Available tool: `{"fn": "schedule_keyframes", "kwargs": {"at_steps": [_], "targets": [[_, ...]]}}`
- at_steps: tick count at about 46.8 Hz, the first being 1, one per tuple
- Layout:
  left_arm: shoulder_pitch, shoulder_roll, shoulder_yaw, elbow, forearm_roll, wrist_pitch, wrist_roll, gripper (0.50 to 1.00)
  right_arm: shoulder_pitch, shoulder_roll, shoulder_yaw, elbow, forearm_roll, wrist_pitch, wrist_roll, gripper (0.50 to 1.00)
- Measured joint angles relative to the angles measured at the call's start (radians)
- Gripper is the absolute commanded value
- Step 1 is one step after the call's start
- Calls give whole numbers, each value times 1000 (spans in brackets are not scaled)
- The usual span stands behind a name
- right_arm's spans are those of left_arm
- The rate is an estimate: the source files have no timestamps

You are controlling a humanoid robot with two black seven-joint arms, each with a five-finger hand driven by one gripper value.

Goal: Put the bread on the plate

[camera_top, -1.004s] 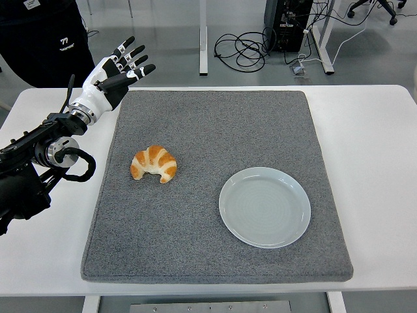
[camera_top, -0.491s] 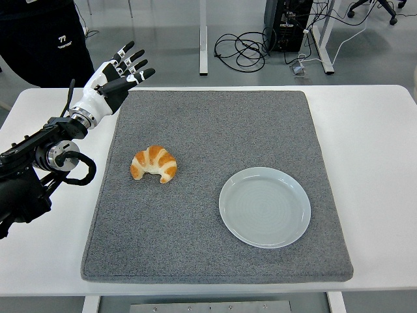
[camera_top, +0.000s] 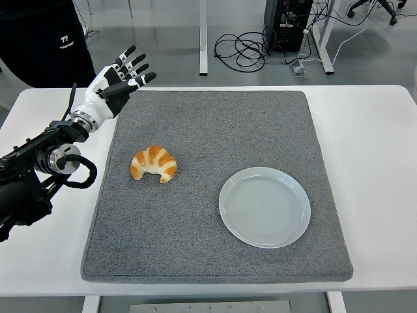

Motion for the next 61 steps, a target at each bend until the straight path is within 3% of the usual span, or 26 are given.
{"fn": "schedule_keyframes", "kwargs": {"at_steps": [8,35,42,50,61], "targets": [[4,0,2,0,0,-1,-45,968,-1,0,0,0,0,0,0,1000],[-21,16,11,-9,0,13,-37,957,-2,0,-2,-1,0,0,0,1000],[-41,69,17,-40,1,39,-32,936,-1,0,-2,-1,0,0,0,1000],[-43,179,41,-199,2,99,-24,908,-1,0,-2,0,0,0,0,1000],[-93,321,79,-431,2,208,60,902,0,0,-1,1,0,0,0,1000]]}}
